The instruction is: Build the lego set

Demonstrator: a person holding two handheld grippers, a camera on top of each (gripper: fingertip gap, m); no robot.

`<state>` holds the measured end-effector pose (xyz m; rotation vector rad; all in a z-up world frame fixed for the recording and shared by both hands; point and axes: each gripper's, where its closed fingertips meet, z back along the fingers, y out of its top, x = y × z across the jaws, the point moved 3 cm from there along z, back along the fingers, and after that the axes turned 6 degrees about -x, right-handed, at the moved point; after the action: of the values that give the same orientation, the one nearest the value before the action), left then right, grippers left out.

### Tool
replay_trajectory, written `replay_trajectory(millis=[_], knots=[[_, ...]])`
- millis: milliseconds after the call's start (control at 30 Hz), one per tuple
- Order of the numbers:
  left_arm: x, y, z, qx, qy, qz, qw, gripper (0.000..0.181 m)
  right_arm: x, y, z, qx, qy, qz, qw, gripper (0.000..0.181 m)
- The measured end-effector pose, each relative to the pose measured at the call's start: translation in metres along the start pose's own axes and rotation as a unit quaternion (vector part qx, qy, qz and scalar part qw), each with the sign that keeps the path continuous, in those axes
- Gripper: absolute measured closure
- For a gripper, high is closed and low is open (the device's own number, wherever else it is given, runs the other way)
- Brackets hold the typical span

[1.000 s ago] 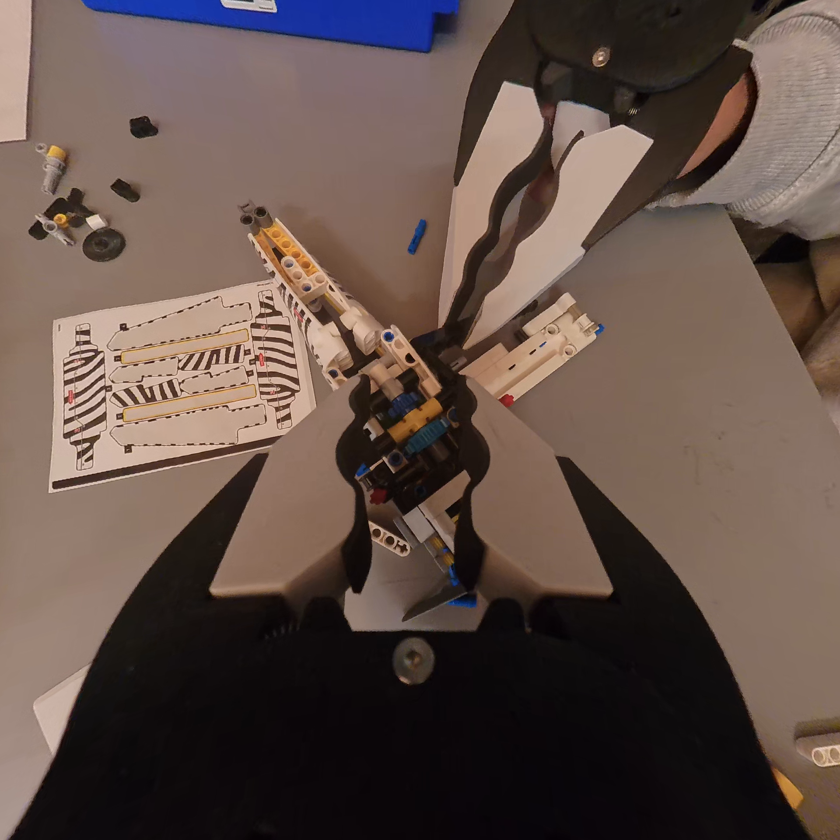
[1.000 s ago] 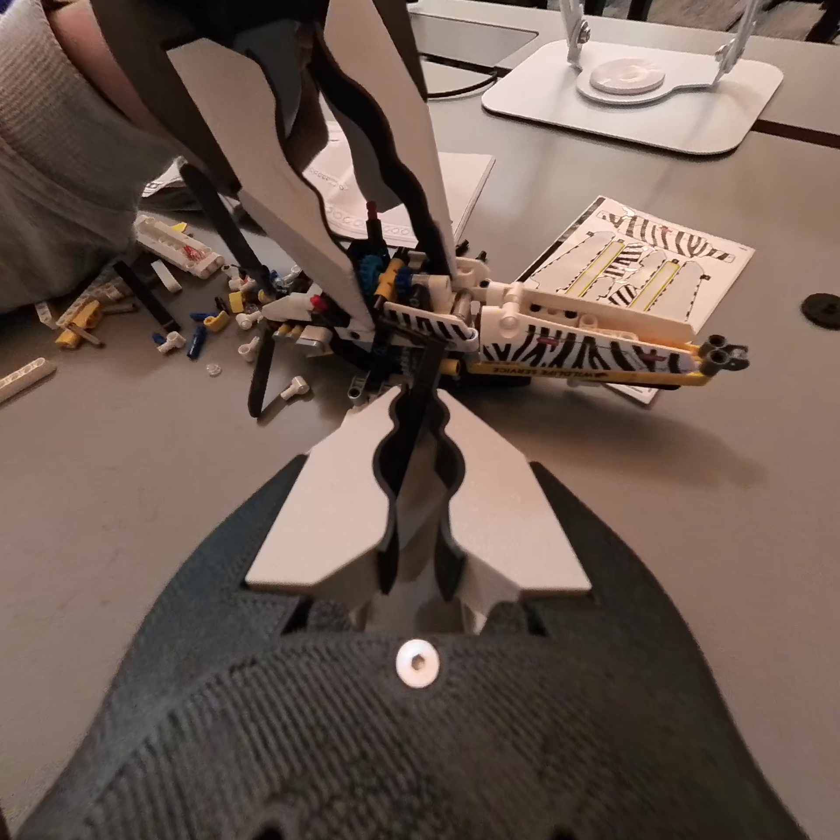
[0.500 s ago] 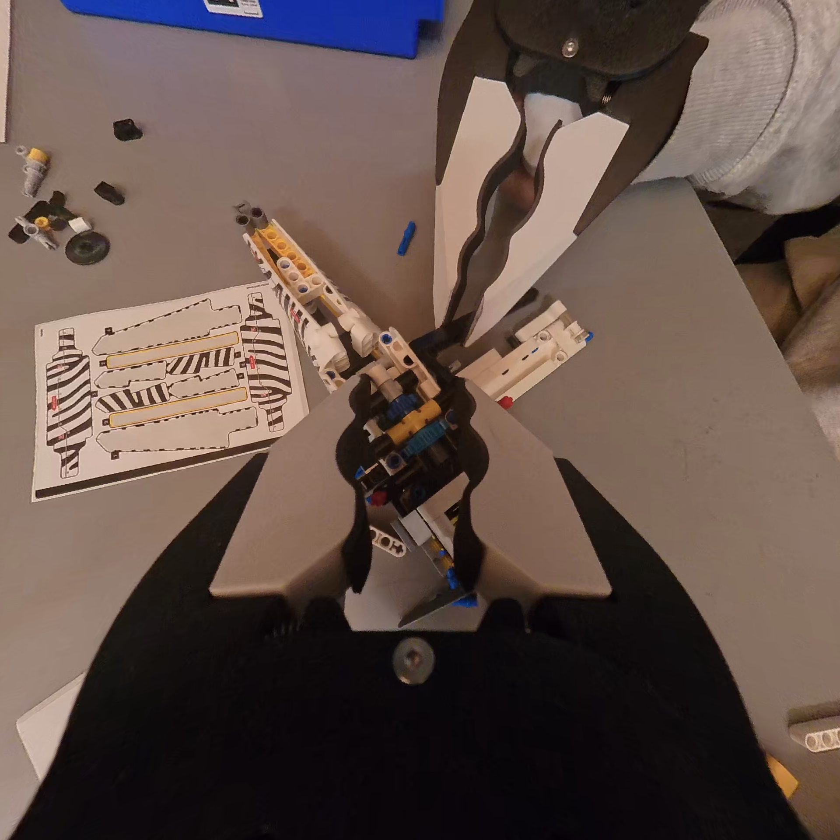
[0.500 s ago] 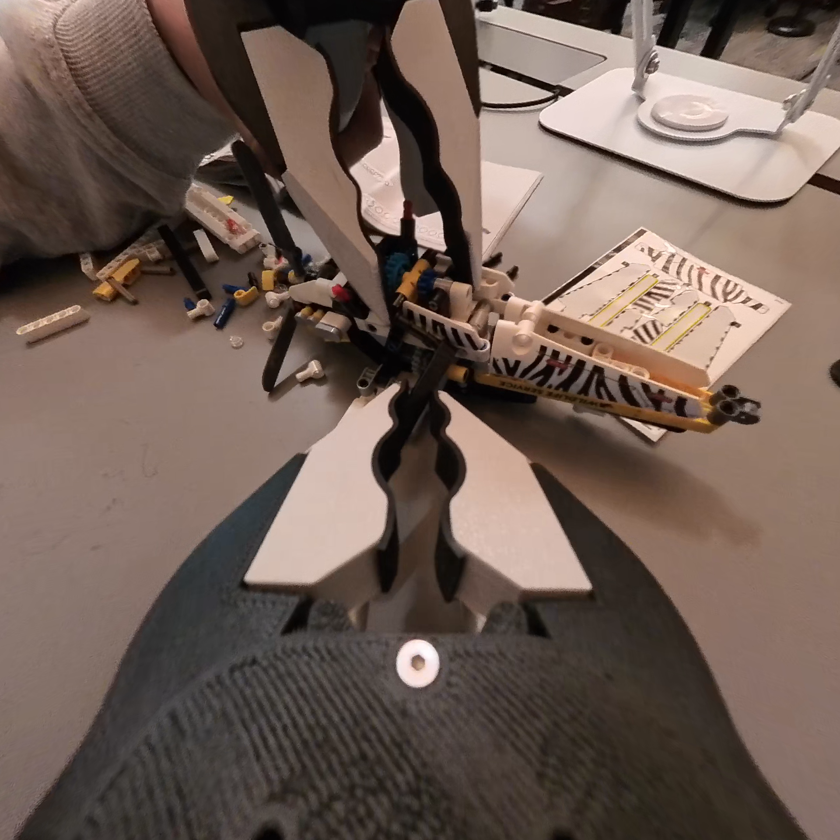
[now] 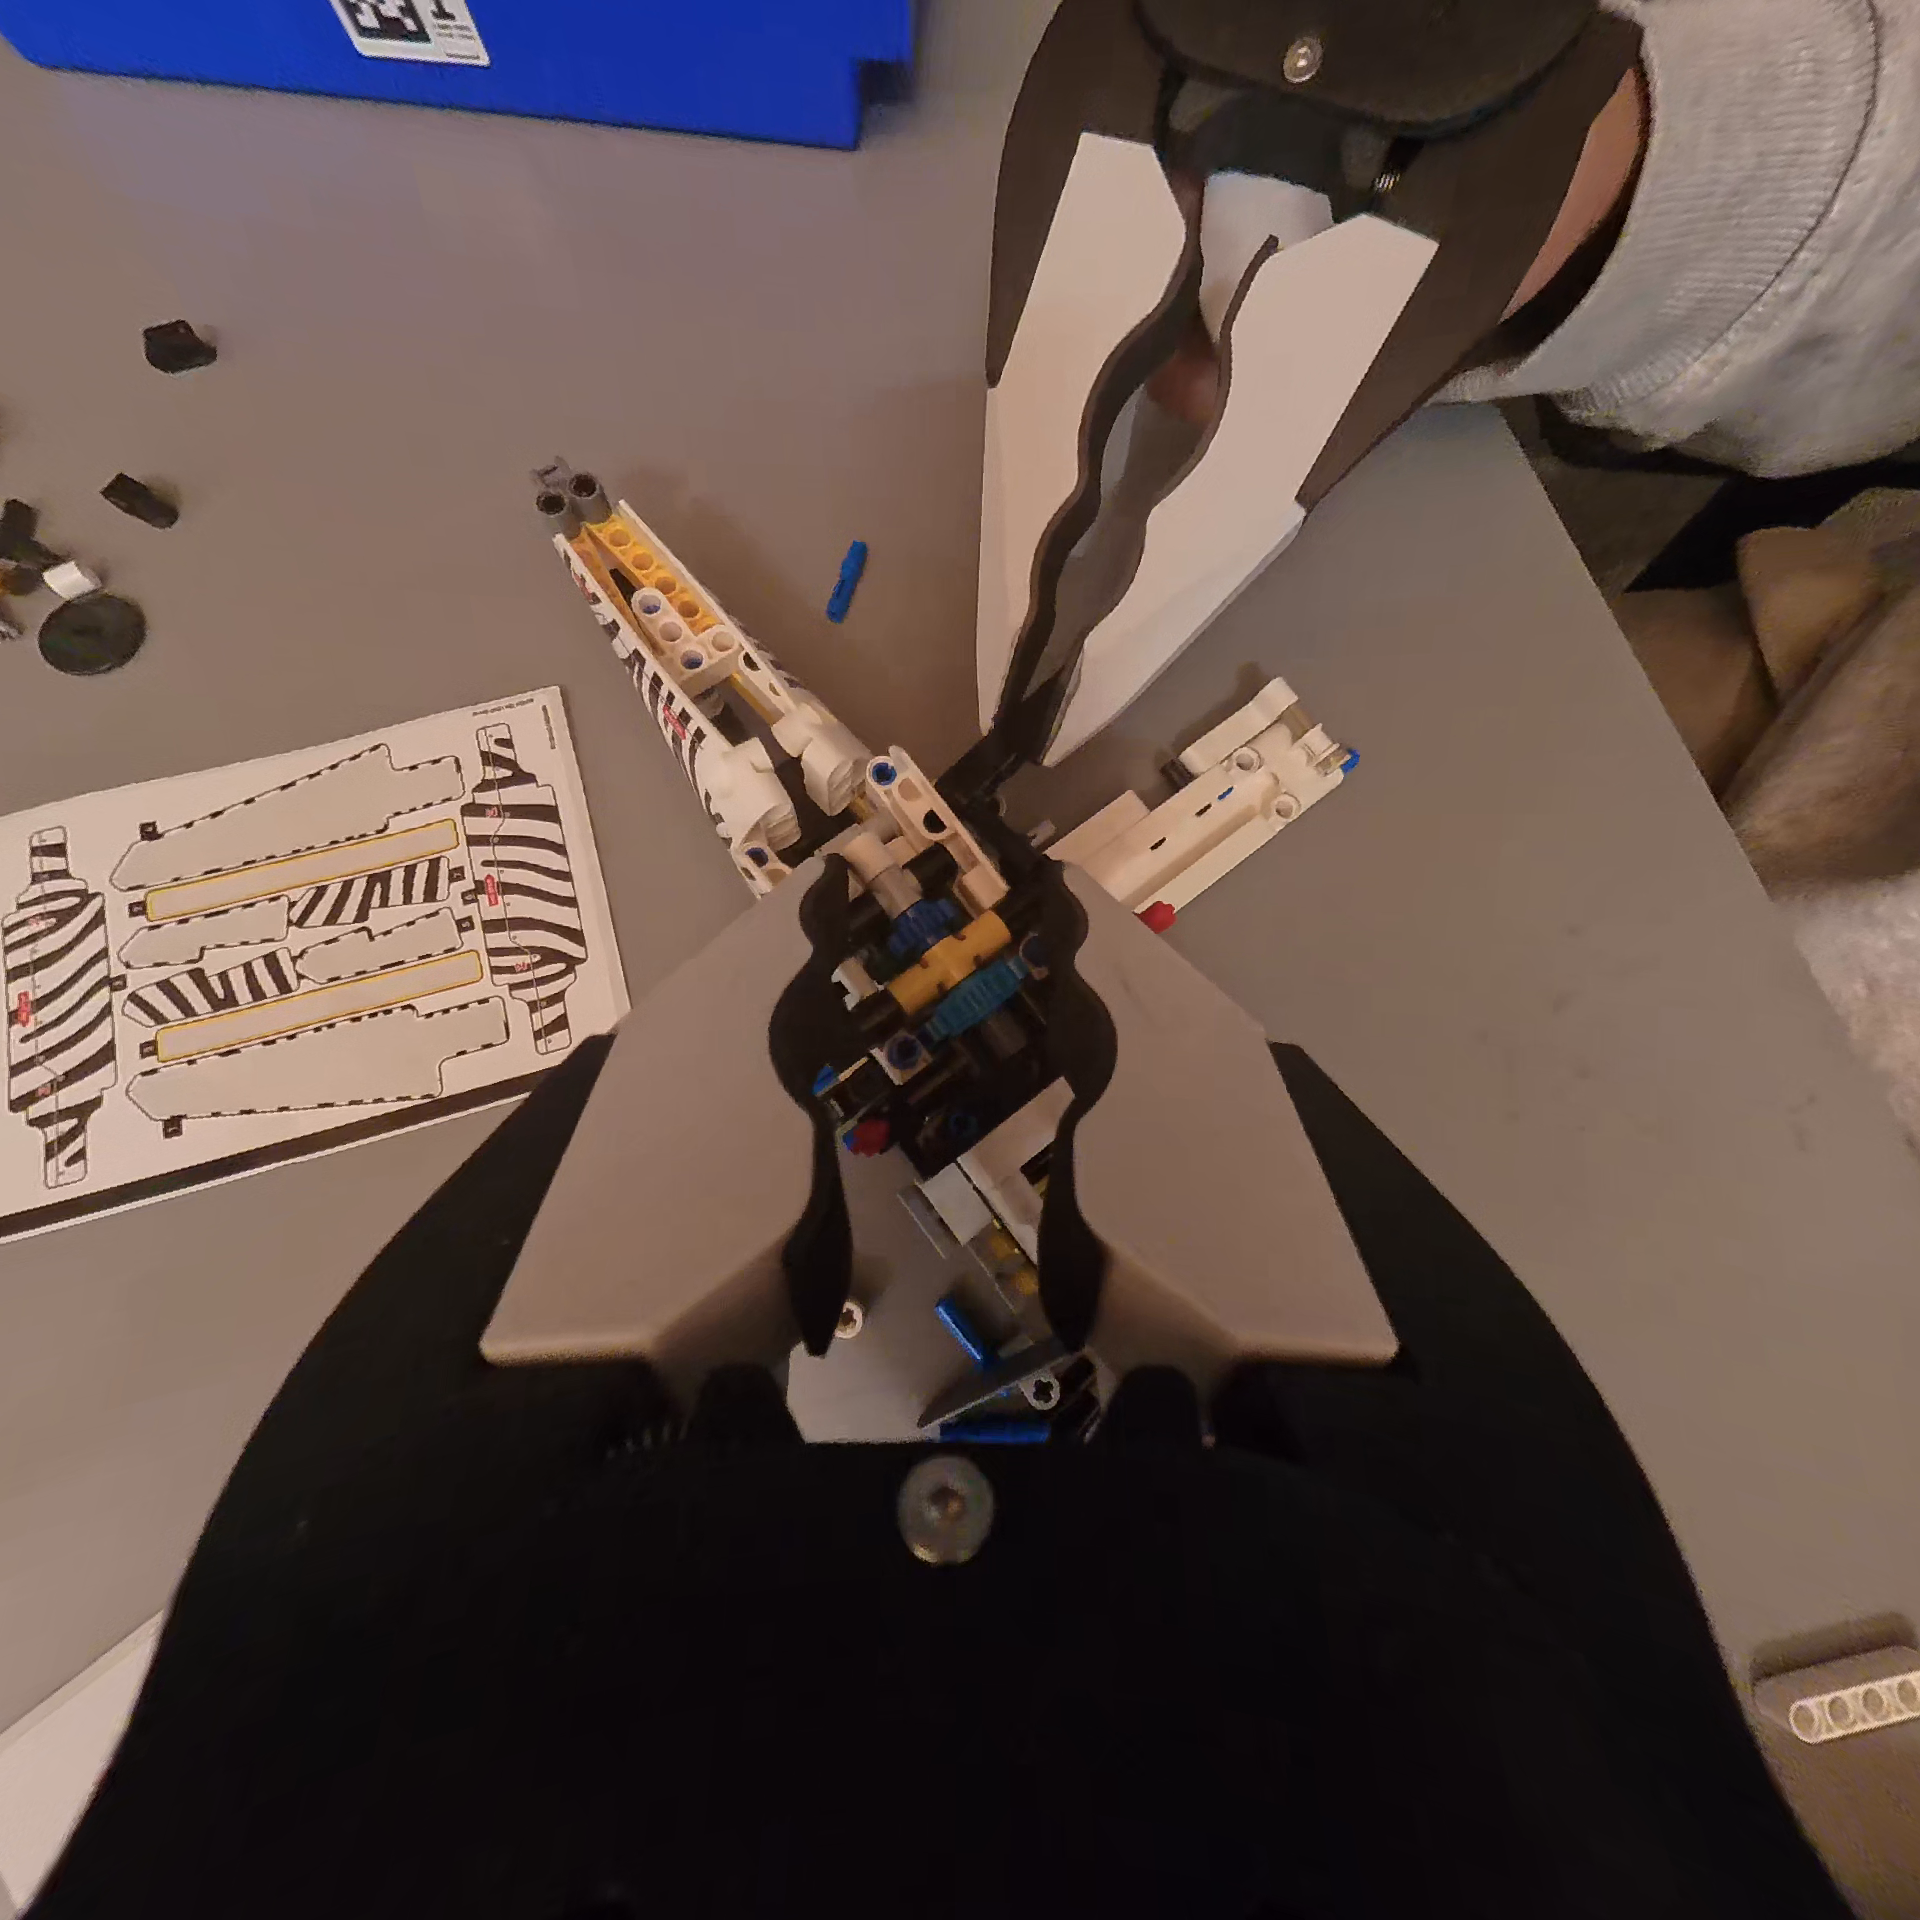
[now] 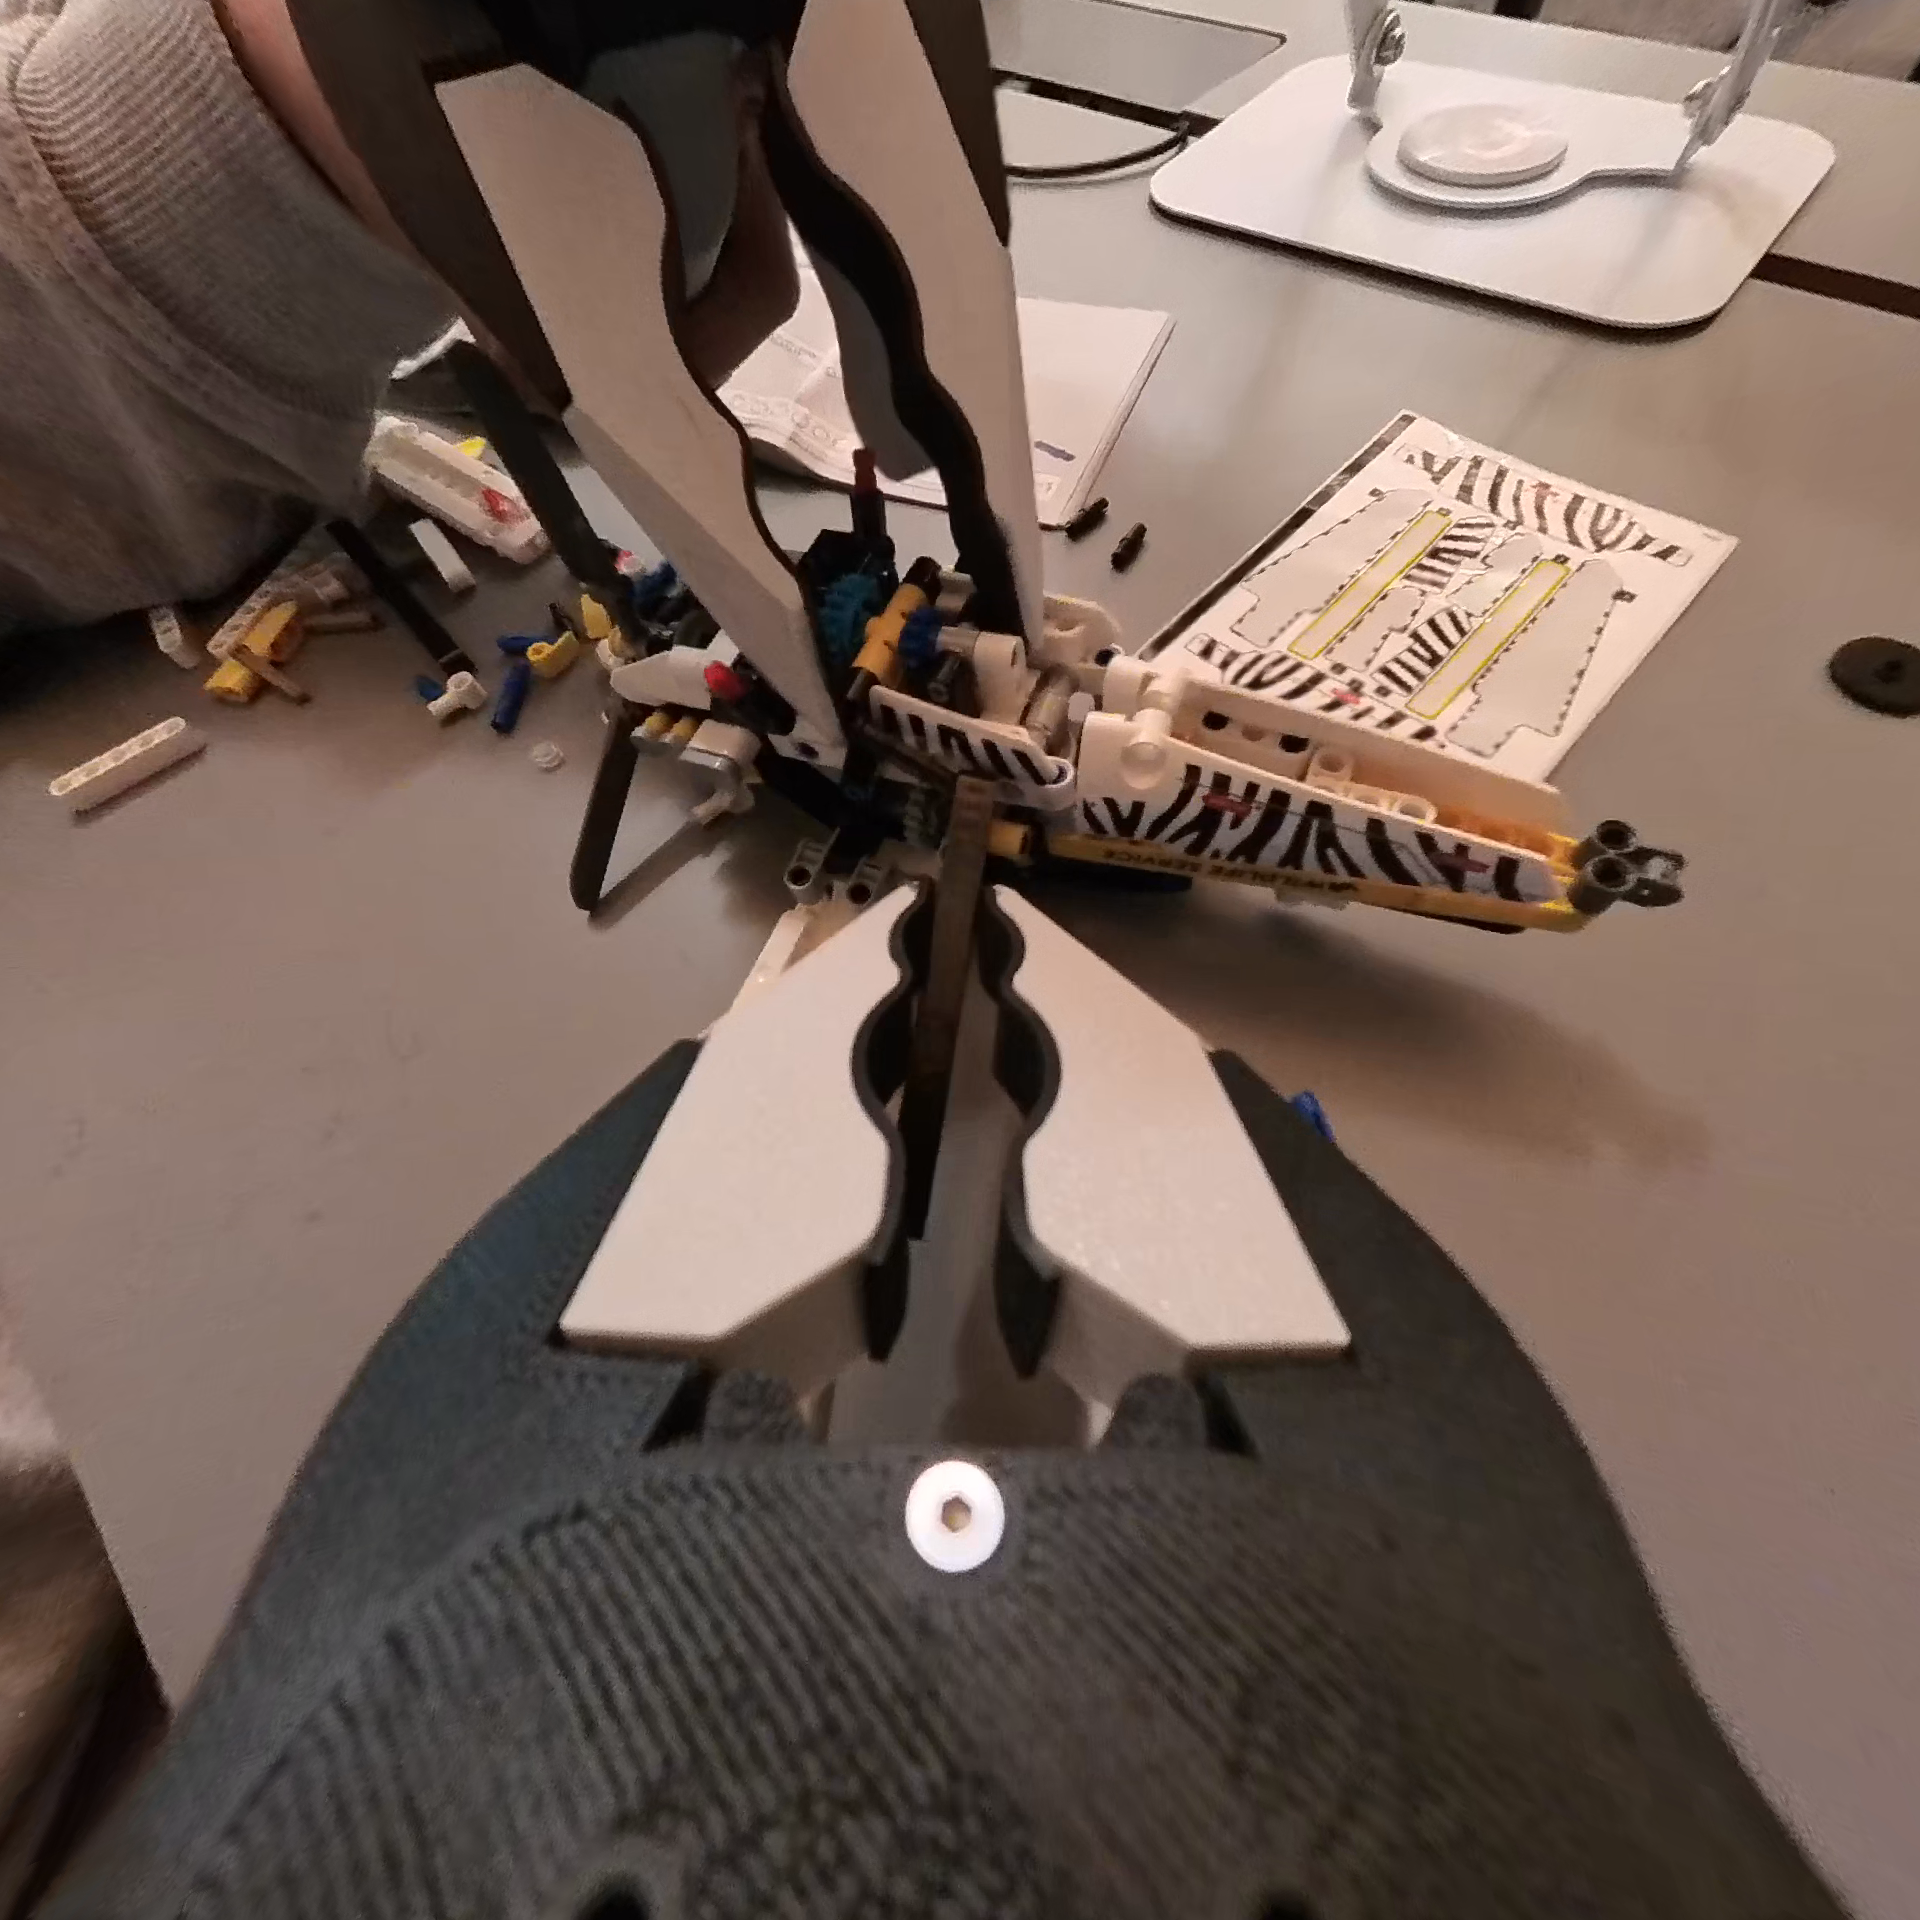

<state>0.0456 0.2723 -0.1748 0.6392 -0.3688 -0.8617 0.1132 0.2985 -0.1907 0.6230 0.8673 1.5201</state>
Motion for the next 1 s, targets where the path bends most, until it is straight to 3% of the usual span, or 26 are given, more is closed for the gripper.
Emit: replay_trajectory(millis=[633,1000], knots=[[0.0002,0.0002,-0.0005,0.001,0.000,-0.012,1.000,0.144,-0.0011,0.0012,0.0007,0.006,0.023,-0.040,0.999,0.175],[0.0006,0.0002,-0.0006,0.002,-0.004,-0.009,1.000,0.144,-0.0041,0.0070,0.0025,-0.042,-0.028,-0.013,0.999,0.175]])
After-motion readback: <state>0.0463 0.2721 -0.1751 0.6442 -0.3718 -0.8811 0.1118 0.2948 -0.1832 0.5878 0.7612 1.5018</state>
